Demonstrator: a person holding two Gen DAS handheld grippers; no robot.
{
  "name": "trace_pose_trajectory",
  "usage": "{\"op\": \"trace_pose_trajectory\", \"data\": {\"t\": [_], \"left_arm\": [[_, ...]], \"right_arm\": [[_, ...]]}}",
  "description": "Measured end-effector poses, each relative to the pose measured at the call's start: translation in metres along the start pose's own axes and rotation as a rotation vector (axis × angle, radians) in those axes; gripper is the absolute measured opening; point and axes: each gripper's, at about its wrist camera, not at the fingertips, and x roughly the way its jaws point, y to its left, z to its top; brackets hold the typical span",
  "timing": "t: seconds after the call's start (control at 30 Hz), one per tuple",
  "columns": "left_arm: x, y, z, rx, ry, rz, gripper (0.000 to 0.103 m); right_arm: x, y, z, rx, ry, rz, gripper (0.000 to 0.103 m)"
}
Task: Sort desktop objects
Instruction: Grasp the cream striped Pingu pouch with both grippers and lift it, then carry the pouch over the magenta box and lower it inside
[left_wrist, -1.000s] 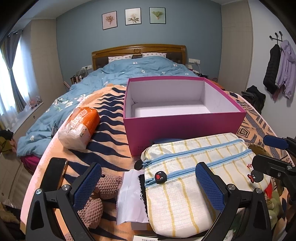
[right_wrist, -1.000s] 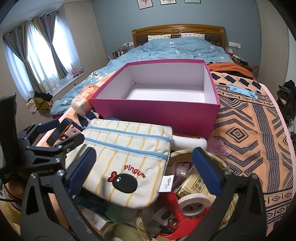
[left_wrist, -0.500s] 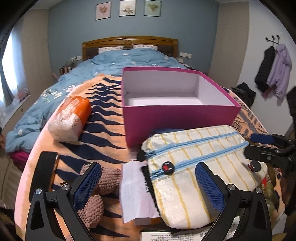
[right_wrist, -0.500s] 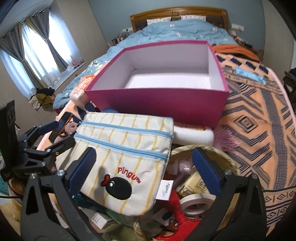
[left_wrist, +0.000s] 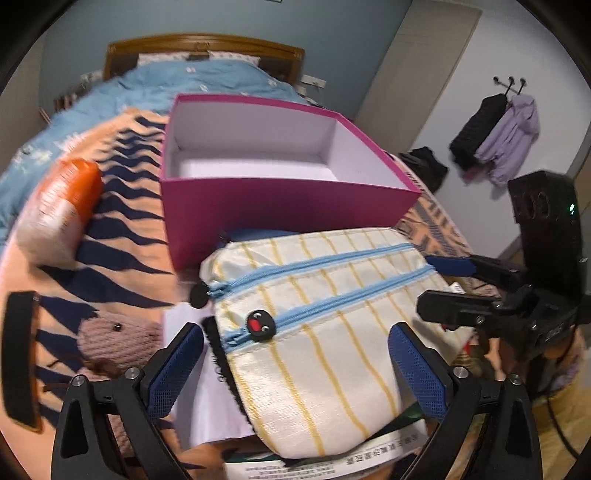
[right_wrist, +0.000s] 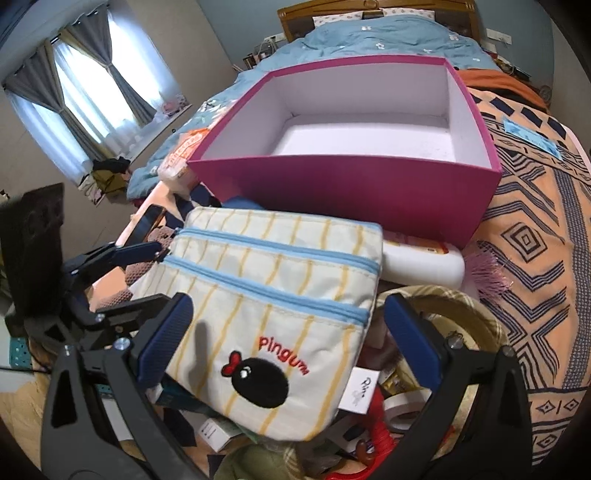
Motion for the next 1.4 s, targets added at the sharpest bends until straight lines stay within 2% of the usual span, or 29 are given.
{"op": "trace_pose_trajectory", "data": {"t": [0.1,0.23,0.37,0.4,0.53,0.63,0.8,1.03,1.4], "left_arm": [[0.001,-0.001,0.000,-0.018,0.018,-0.043,0.094],[0.002,-0.002,0.001,-0.018,0.038,-0.030,0.091],[0.002,0.002,0.003,-0.050,0.050,-0.002,0.084],[0.000,0.003,0.003,-0.058,0.048,0.004,0.080],[-0.007,-0.004,0.008,-0.044,0.019,0.056,0.080],[-0.014,-0.013,0.014,-0.011,-0.008,0.090,0.080],[-0.019,-0.016,0.023,0.001,-0.034,0.116,0.080],[-0.020,-0.013,0.029,-0.013,-0.040,0.126,0.074],[-0.031,-0.026,0.045,0.013,-0.083,0.154,0.071]], "right_arm": [[-0.001,0.000,-0.003,-0.004,-0.008,0.011,0.103],[0.000,0.001,-0.004,-0.020,-0.017,0.000,0.097],[-0.002,0.002,-0.005,-0.039,-0.031,-0.047,0.078],[-0.003,0.001,-0.005,-0.038,-0.033,-0.050,0.077],[-0.010,-0.001,-0.005,-0.035,-0.053,-0.026,0.068],[-0.017,0.003,-0.003,-0.046,-0.079,-0.019,0.067],[-0.029,0.014,0.001,-0.095,-0.135,-0.057,0.066],[-0.034,0.011,0.004,-0.083,-0.164,-0.075,0.060],[-0.048,0.018,0.016,-0.112,-0.224,-0.115,0.059]]}}
